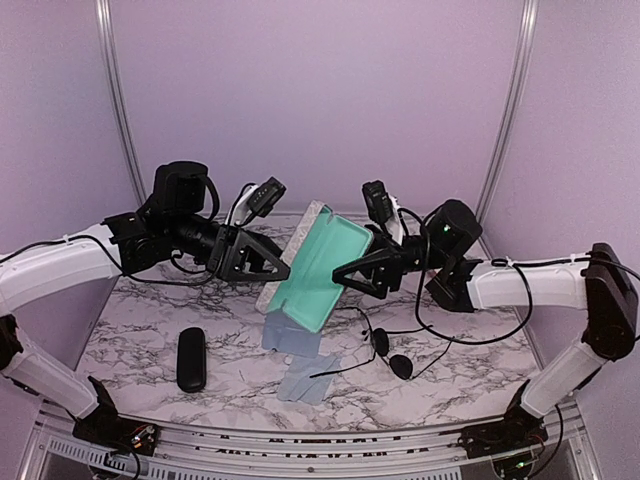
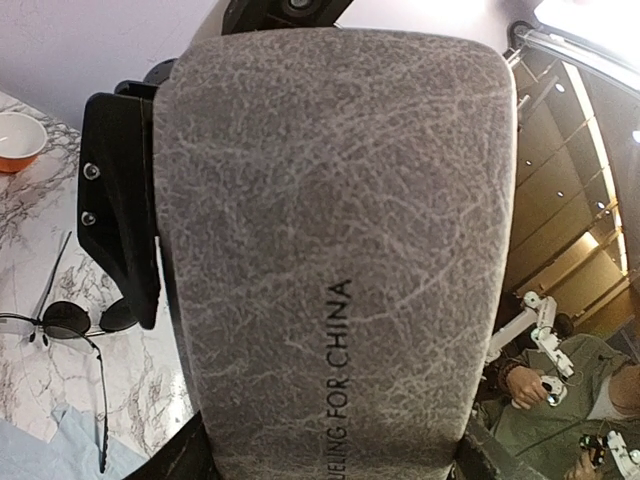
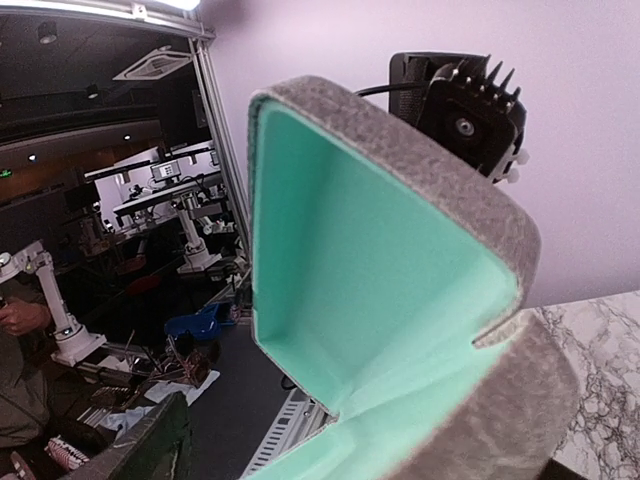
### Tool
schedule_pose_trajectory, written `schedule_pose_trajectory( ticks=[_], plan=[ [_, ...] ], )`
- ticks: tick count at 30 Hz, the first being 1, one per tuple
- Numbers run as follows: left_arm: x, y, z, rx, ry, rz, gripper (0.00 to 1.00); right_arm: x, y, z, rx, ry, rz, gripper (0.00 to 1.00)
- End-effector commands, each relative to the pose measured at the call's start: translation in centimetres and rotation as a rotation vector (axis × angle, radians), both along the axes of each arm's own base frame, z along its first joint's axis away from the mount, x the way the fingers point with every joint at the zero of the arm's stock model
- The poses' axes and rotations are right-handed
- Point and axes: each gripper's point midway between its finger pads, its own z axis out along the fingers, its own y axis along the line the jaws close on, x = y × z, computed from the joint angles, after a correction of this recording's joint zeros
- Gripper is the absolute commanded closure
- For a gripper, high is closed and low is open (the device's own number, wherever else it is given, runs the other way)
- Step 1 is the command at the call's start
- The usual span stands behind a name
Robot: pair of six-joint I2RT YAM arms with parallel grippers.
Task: Organize the sunglasses
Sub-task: Open the sunglasses case, then place the opened sunglasses case at the center of the board.
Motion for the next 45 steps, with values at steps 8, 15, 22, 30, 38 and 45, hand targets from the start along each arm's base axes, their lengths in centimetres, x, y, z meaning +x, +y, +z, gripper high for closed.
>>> schedule_pose_trajectory(
  ticks=[8, 15, 22, 30, 38, 45],
  plan=[
    [-0.5, 0.1, 2.4, -0.079, -0.078, 0.005, 0.43, 2.8, -2.3, -1.4, -0.101, -0.023, -0.259, 0.02],
    [1.8, 0.2, 1.8, -0.047, -0.097, 0.108, 0.44, 4.9, -5.1, -2.8, -0.177, 0.021, -0.502, 0.00],
    [7.8, 1.0, -1.2, 0.127, -0.113, 0.351, 0.42, 7.9, -7.9, -4.7, -0.260, 0.080, -0.772, 0.01],
    [15.5, 4.2, -6.8, 0.379, -0.060, 0.602, 0.42, 9.5, -9.4, -7.2, -0.353, 0.142, -0.903, 0.01],
    [20.3, 6.9, -13.9, 0.608, 0.149, 0.711, 0.40, 9.1, -9.9, -8.7, -0.375, 0.156, -0.908, 0.01],
    [22.0, 7.5, -17.5, 0.626, 0.335, 0.700, 0.39, 8.5, -10.1, -9.2, -0.353, 0.173, -0.897, 0.01]
  ],
)
